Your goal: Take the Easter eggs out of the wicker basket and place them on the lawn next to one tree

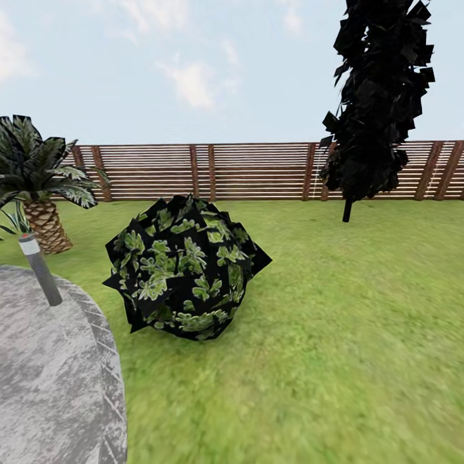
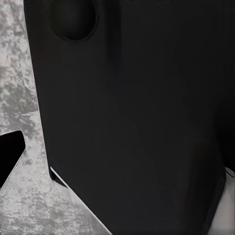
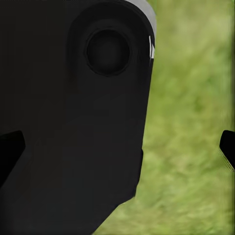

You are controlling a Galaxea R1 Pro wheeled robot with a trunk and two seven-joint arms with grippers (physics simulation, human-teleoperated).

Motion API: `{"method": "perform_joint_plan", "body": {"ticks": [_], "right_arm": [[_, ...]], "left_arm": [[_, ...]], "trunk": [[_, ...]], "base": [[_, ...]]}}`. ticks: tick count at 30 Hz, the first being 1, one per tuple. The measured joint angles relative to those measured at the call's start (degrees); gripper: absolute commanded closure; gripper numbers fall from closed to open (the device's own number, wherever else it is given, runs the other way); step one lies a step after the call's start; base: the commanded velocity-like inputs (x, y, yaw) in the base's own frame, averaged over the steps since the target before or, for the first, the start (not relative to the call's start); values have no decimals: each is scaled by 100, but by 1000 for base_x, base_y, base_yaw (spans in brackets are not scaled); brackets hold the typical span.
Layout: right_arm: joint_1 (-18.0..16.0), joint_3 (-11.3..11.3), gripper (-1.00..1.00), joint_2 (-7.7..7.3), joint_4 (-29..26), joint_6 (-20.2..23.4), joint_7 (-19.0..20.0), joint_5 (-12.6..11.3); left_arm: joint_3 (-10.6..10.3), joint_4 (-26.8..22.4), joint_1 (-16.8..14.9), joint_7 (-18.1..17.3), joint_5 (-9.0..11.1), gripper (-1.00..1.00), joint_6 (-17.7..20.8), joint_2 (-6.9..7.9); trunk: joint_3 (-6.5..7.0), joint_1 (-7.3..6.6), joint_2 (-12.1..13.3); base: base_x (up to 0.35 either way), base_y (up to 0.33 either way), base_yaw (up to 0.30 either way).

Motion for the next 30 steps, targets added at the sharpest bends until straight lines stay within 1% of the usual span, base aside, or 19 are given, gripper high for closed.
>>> {"method": "perform_joint_plan", "body": {"ticks": [8,30], "right_arm": [[0,0,-100,-9,0,-8,0,0],[0,0,-100,-9,-1,-8,0,0]], "left_arm": [[0,-5,0,0,2,-100,0,0],[0,-2,3,0,3,-100,0,0]], "trunk": [[0,0,0],[0,0,0]], "base": [[329,0,-190],[329,0,-297]]}}
